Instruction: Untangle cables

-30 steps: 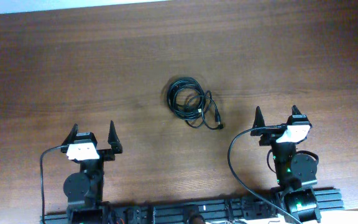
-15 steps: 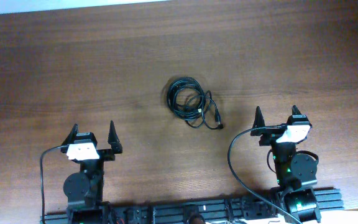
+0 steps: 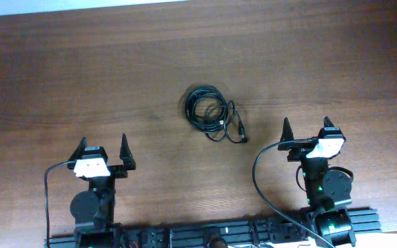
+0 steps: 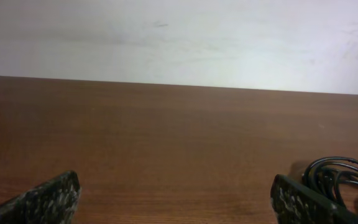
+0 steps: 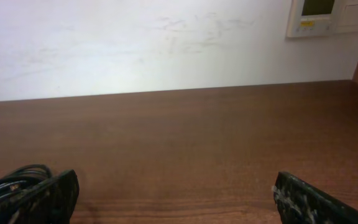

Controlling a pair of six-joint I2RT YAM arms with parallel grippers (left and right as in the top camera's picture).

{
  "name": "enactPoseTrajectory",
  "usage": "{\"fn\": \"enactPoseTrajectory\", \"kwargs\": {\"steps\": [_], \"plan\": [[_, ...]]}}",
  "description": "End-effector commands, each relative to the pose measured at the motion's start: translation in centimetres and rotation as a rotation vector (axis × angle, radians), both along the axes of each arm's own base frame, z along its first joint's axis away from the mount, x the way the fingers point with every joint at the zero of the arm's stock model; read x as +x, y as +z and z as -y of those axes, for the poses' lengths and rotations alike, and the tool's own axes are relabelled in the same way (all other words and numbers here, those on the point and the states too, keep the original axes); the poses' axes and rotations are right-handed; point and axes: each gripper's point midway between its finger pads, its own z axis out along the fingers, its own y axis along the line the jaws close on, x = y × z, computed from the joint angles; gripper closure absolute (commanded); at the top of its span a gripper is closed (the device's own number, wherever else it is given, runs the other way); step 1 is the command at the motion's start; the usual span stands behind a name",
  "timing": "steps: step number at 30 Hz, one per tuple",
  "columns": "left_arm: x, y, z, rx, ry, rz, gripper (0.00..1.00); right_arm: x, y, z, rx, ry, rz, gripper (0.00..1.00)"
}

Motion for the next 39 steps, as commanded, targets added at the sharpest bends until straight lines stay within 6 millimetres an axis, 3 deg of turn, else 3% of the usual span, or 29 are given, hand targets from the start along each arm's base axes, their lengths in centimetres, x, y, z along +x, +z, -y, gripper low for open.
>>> {"fn": "enactPoseTrajectory", "kwargs": {"steps": [1,17,20,23,27,30,36,39], "plan": [[0.0,-0.3,-0.2,-0.005,0.011,-0.014,0.01,0.0,-0.4,0.3,0.004,-0.019,-0.011,0.01],[0.0,-0.3,-0.3,-0.004,0.016,-0.013,0.01,0.0,-0.4,0.3,0.004,-0.019,-0.010,0.01],[0.1,0.6,-0.2,-0.005,0.011,0.026,0.01,-0.1,-0.2,1.0,0.002,-0.061,-0.002,0.01],[0.1,1.6,0.8,-0.007,-0.046,0.065,0.01,-0.1,1.3,1.8,0.011,-0.109,0.059,0.01],[-0.2,3.2,2.7,-0.008,-0.161,0.126,0.01,-0.2,4.5,0.0,0.029,-0.002,0.188,0.01],[-0.5,4.7,3.1,-0.045,-0.180,0.147,0.01,-0.6,6.7,-0.6,0.029,0.039,0.250,0.01],[-1.8,10.9,3.1,-0.061,-0.184,0.245,0.01,-1.7,10.9,-0.6,-0.049,0.037,0.270,0.01],[-2.0,13.7,3.1,-0.066,-0.183,0.188,0.01,-2.0,12.8,-0.6,-0.108,0.037,0.201,0.01]]}}
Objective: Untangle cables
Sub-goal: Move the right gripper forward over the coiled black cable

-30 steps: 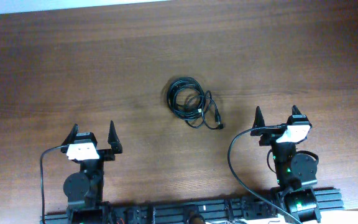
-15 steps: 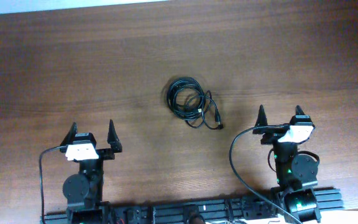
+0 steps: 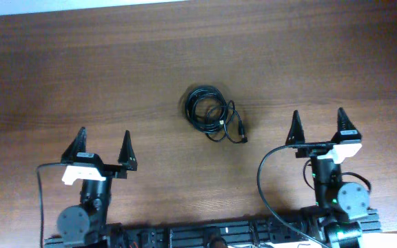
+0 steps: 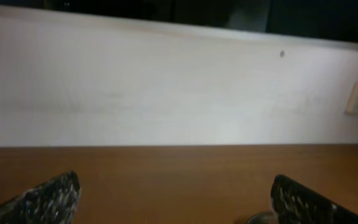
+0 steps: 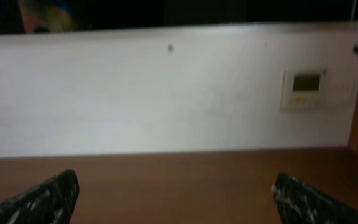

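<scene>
A black cable bundle [image 3: 211, 114], coiled and tangled with a plug end at its lower right, lies on the brown wooden table [image 3: 81, 76] near the middle. My left gripper [image 3: 101, 147] stands open at the front left, well short of the cables. My right gripper [image 3: 319, 127] stands open at the front right, level with the plug end and apart from it. In the left wrist view only a sliver of the cable [image 4: 260, 219] shows beside the right finger. The right wrist view shows no cable between its fingertips [image 5: 48, 198].
A pale wall [image 4: 166, 93] runs behind the table's far edge, with a small wall panel [image 5: 302, 89] on it. Black arm cables [image 3: 264, 186] loop by the right arm's base. The mounting rail [image 3: 205, 234] lies along the front edge.
Both grippers have risen and tilted up; the wrist views now show more wall and less table. The right gripper sits farther right, the left one slightly left. The cable bundle has not moved.
</scene>
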Controlling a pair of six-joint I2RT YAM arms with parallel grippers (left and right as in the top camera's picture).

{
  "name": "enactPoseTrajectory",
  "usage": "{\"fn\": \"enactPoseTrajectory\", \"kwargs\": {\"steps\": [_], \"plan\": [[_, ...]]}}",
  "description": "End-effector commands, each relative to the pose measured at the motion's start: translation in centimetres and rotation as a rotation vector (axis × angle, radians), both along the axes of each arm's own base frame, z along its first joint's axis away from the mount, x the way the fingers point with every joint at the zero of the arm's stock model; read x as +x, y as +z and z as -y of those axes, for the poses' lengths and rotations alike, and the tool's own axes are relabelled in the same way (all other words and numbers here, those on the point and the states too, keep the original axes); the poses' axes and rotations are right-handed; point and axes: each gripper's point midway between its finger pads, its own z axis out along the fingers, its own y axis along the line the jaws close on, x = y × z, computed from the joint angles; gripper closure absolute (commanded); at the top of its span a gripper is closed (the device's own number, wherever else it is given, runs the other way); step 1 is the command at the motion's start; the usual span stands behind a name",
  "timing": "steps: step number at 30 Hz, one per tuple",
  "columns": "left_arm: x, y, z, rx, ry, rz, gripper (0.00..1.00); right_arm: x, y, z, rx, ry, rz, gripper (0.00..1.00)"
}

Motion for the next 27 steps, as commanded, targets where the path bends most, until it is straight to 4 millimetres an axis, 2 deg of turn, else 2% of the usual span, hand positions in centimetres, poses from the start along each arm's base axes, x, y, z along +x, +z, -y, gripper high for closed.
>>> {"fn": "enactPoseTrajectory", "kwargs": {"steps": [1,7,11,18,21,27], "plan": [[-0.3,4.4,0.2,-0.014,-0.013,-0.035,0.01,-0.7,3.8,-0.3,-0.077,0.007,-0.029,0.01],[0.9,8.7,1.8,0.004,-0.111,-0.207,0.01,-0.5,7.9,-0.3,-0.095,0.015,-0.219,0.01],[1.6,9.9,1.8,0.030,-0.114,-0.348,0.01,-1.0,9.8,-0.2,-0.111,0.021,-0.388,0.01],[1.0,9.7,1.8,0.013,-0.119,-0.582,0.01,-1.9,12.1,-0.5,-0.130,0.053,-0.627,0.01],[0.8,9.5,2.2,0.008,-0.139,-0.596,0.01,-1.7,12.9,-2.2,-0.116,0.147,-0.639,0.01],[0.2,8.4,2.2,0.003,-0.142,-0.649,0.01,-2.3,12.8,-5.2,-0.085,0.328,-0.643,0.01]]}}
